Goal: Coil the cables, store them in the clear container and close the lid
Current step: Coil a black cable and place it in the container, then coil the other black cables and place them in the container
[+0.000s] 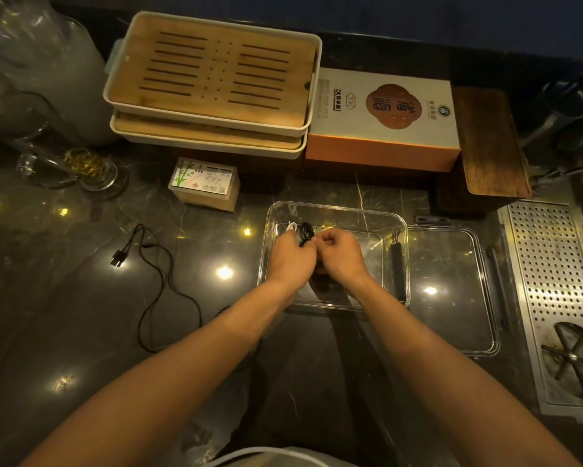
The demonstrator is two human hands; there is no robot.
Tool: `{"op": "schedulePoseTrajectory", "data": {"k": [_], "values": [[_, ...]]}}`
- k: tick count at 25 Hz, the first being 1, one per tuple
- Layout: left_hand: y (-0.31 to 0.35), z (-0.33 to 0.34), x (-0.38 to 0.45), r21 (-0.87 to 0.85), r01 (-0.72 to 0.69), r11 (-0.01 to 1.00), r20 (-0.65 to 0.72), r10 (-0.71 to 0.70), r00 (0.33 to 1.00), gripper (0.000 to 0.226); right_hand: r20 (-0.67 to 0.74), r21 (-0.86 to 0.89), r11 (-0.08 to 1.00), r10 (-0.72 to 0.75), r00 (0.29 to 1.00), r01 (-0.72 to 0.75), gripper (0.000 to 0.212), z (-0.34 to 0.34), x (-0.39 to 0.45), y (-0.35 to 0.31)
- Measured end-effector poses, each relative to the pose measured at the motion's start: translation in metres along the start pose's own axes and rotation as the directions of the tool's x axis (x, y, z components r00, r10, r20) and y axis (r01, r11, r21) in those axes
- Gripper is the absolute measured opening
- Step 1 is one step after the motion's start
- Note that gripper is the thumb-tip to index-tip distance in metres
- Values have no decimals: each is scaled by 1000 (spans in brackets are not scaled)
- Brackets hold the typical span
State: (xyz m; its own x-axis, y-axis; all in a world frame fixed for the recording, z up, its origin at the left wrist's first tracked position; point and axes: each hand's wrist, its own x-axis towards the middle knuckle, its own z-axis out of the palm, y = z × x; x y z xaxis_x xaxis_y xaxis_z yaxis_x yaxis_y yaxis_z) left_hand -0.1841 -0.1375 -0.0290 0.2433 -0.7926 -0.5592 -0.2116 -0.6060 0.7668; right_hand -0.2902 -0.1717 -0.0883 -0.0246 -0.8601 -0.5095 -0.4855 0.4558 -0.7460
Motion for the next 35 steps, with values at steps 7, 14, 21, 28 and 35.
{"op": "schedulePoseTrajectory", "data": {"k": [7,14,21,28,35], "values": [[-4,-51,-9,-156,-165,974,-26,163,986,28,-22,-216,966,-147,989,139,18,-17,-33,-18],[-27,-127,-37,-169,-209,963,-119,191,974,22,41,-212,915,-341,939,342,19,-1,-85,-65],[-95,-167,-51,-186,-104,977,-248,56,967,23,225,-252,830,-450,864,498,21,58,-125,-88],[-159,-188,-44,-96,66,993,-347,-96,933,40,504,-505,623,-348,790,597,41,119,-129,-79],[-164,-196,-16,-167,135,977,-297,-180,938,54,571,-615,518,-227,789,595,37,154,-111,-73]]}}
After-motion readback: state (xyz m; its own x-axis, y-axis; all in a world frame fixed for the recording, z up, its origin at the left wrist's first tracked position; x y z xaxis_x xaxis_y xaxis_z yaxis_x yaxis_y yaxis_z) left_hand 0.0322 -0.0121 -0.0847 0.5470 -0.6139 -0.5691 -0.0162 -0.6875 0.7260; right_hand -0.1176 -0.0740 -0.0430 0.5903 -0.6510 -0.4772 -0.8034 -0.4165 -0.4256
